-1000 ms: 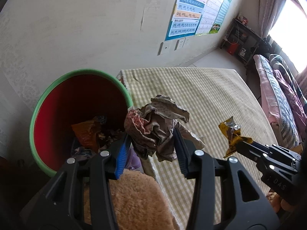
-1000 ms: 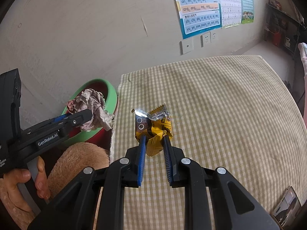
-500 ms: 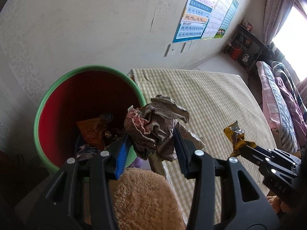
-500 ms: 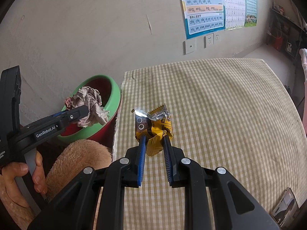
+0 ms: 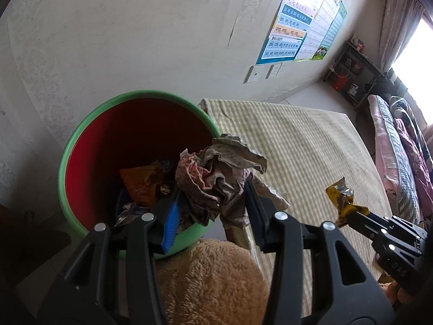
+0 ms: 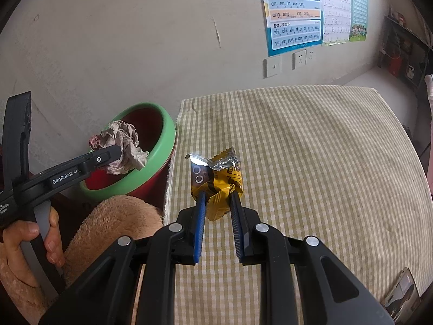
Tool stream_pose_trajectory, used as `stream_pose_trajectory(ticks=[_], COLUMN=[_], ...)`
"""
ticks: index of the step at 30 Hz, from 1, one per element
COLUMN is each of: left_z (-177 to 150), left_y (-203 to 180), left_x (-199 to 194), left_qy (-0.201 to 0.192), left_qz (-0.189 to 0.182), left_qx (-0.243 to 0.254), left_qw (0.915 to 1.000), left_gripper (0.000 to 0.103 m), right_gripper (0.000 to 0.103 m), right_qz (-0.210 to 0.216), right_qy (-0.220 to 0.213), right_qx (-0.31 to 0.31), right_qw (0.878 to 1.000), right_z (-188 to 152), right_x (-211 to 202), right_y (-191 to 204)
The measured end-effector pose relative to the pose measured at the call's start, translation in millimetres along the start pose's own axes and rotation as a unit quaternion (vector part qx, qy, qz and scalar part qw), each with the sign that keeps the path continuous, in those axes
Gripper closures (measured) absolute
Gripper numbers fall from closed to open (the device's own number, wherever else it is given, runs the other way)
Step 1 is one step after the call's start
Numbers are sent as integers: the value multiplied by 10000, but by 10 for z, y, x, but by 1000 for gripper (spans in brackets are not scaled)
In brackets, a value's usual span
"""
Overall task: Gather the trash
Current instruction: 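Lift the brown paper with the left gripper while the right gripper lifts the yellow wrapper, then lower both items into the red bucket and open both grippers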
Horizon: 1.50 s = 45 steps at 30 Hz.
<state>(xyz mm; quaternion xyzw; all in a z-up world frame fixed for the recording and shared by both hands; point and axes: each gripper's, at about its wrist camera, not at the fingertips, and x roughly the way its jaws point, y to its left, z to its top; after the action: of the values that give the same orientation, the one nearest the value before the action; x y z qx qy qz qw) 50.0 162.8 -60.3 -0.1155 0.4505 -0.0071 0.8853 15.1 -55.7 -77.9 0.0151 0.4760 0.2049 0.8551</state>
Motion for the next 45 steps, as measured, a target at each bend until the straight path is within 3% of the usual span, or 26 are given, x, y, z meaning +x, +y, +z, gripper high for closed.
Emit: stream_pose_trajectory(ticks=[20,45], left_z=[41,65], left_y=[255,756], left_x=[-2,-12], left_qy=[-87,-297], left_qz=[95,561], left_qx=[-318,-545], left_qw=[9994,9965], left_gripper=[61,61], right_gripper=[85,84], right_qz=[6,272], right_qy=[14,104], right_qx=[-146,-667], right_qw=[9999,9974], right_z=[77,495], right_x=[19,420], right_y=[132,849])
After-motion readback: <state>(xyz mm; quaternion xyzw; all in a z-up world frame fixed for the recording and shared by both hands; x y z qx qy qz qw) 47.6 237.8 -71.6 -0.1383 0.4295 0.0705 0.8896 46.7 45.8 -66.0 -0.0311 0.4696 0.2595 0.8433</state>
